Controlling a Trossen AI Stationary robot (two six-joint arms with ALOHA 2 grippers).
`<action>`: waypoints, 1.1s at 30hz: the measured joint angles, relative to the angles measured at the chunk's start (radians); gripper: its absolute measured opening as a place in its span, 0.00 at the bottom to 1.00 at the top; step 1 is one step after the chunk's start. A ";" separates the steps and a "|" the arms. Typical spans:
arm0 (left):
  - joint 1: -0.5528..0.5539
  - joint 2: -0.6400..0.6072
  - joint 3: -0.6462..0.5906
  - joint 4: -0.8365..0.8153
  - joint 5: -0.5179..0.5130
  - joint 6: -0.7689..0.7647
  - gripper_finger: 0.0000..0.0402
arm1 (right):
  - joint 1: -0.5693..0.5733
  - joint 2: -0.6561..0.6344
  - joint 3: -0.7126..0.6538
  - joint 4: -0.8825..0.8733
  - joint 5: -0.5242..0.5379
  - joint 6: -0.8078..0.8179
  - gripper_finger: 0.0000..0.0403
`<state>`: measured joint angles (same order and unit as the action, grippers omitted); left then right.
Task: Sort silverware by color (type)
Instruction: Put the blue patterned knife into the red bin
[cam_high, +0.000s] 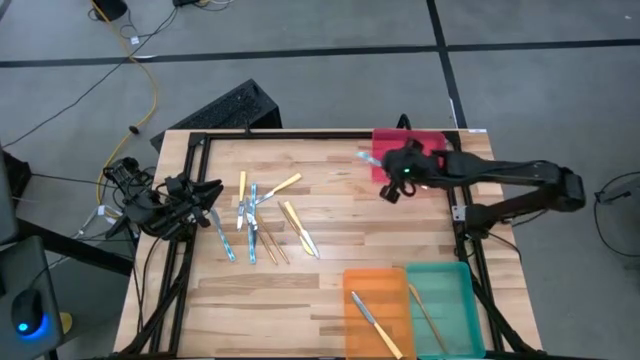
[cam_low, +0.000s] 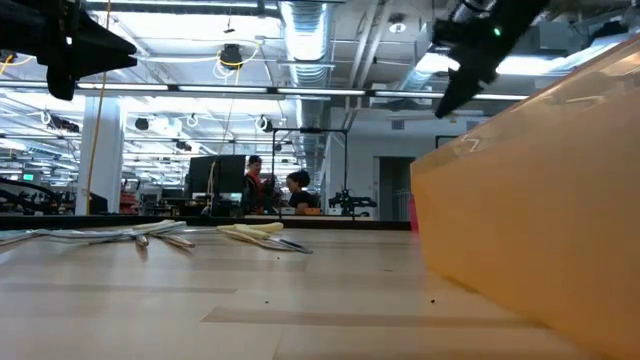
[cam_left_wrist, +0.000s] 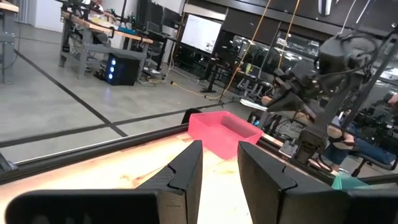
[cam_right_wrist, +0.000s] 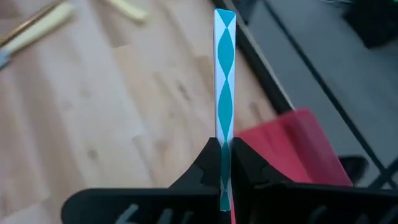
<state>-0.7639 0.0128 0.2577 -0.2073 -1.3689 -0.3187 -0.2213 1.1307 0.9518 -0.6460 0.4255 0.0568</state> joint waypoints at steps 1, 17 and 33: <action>0.000 0.000 0.000 -0.003 0.000 0.000 0.22 | -0.015 -0.025 -0.041 0.036 0.008 0.006 0.05; 0.000 0.000 0.000 -0.044 -0.009 -0.031 0.22 | -0.279 -0.144 -0.334 0.328 0.014 -0.067 0.05; 0.000 0.000 0.000 -0.051 -0.086 -0.026 0.22 | -0.560 -0.058 -0.335 0.291 -0.195 -0.289 0.05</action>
<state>-0.7642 0.0128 0.2577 -0.2580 -1.4548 -0.3450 -0.7817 1.0724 0.6170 -0.3552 0.2308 -0.2323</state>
